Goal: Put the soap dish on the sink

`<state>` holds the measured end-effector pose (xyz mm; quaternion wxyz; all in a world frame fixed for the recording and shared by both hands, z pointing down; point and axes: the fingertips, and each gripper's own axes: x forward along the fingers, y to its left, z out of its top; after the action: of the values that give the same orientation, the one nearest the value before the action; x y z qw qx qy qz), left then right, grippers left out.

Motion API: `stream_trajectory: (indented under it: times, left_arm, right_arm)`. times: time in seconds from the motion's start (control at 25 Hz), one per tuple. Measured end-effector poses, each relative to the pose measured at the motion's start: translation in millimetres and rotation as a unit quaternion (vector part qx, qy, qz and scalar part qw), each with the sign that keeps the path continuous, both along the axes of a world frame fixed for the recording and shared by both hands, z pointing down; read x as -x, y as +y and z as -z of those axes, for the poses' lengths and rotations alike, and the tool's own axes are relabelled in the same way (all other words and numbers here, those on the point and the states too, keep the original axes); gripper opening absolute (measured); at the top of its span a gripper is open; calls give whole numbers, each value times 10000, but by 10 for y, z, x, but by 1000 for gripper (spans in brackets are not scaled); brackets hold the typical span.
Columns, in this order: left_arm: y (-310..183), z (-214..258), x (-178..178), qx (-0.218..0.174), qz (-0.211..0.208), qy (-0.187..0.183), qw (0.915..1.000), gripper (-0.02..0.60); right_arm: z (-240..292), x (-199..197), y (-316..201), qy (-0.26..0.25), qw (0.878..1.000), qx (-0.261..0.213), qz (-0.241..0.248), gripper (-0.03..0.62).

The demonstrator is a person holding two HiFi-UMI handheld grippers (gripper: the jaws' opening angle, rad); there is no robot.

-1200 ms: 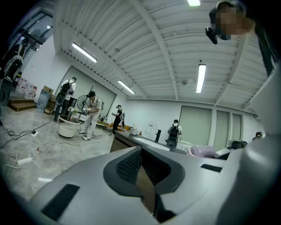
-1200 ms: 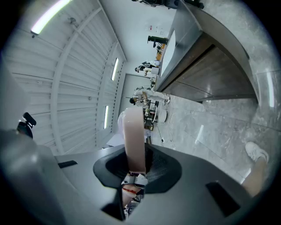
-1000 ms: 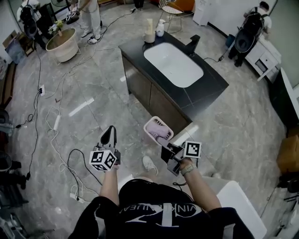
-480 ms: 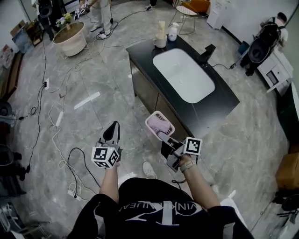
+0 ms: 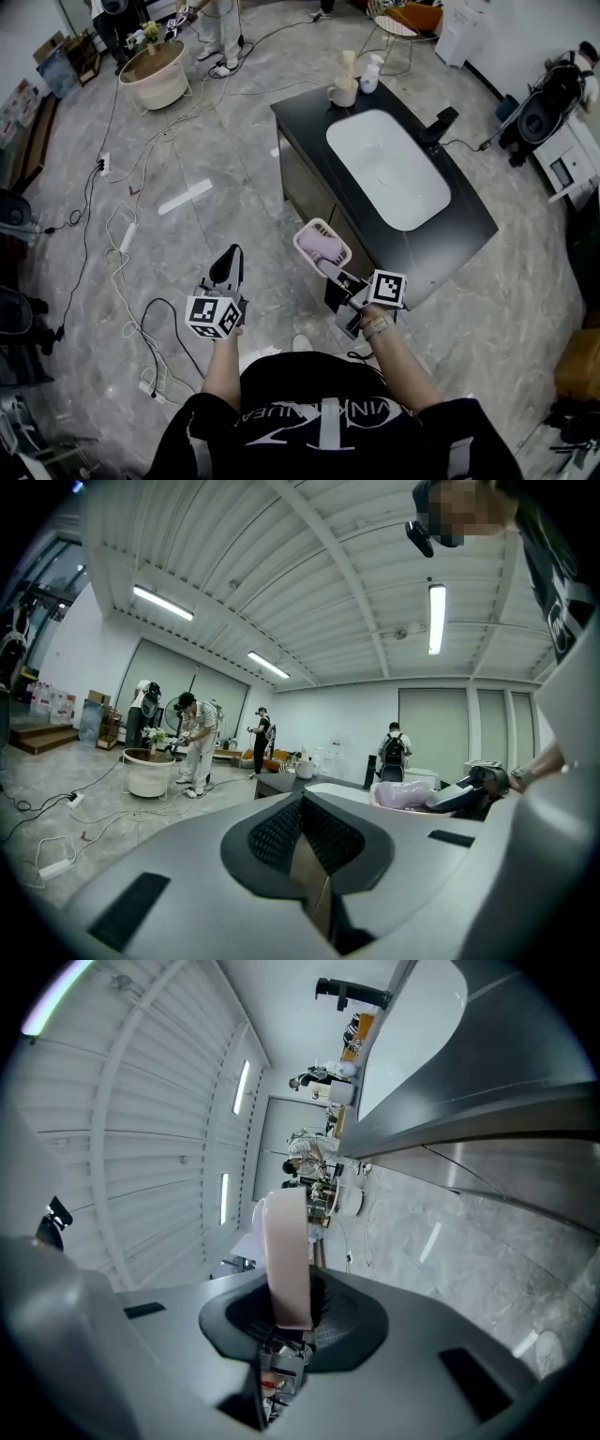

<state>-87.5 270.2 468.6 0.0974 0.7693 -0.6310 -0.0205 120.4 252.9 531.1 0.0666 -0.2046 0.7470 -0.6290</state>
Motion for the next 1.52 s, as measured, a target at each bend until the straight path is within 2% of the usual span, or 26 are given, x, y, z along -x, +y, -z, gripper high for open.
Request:
stream_trajectory:
  times: [0.24, 0.44, 0.68, 0.88, 1.0, 1.52]
  left_arm:
    - [-130, -20, 137, 31, 64, 63, 10000, 17]
    - [-421, -59, 237, 51, 118, 171, 9998, 17]
    - [-924, -130, 338, 89, 63, 149, 9998, 17]
    - [-1415, -70, 464, 69, 48, 212, 9997, 17]
    - [-1760, -31, 498, 57, -32, 197, 9998, 17]
    - [-2841, -82, 469, 222, -386, 168, 9989, 17]
  right_arm:
    - [-8, 174, -263, 8, 9999, -16, 125, 78]
    - [-14, 342, -644, 57, 9996, -130, 260, 78]
    - [-33, 621, -1195, -141, 9987, -248, 432, 78]
    - [-20, 806, -1637, -84, 9986, -152, 498, 78]
    - [-61, 852, -1902, 85, 9988, 17, 489, 78]
    - [-124, 990, -2836, 173, 9984, 163, 504, 77]
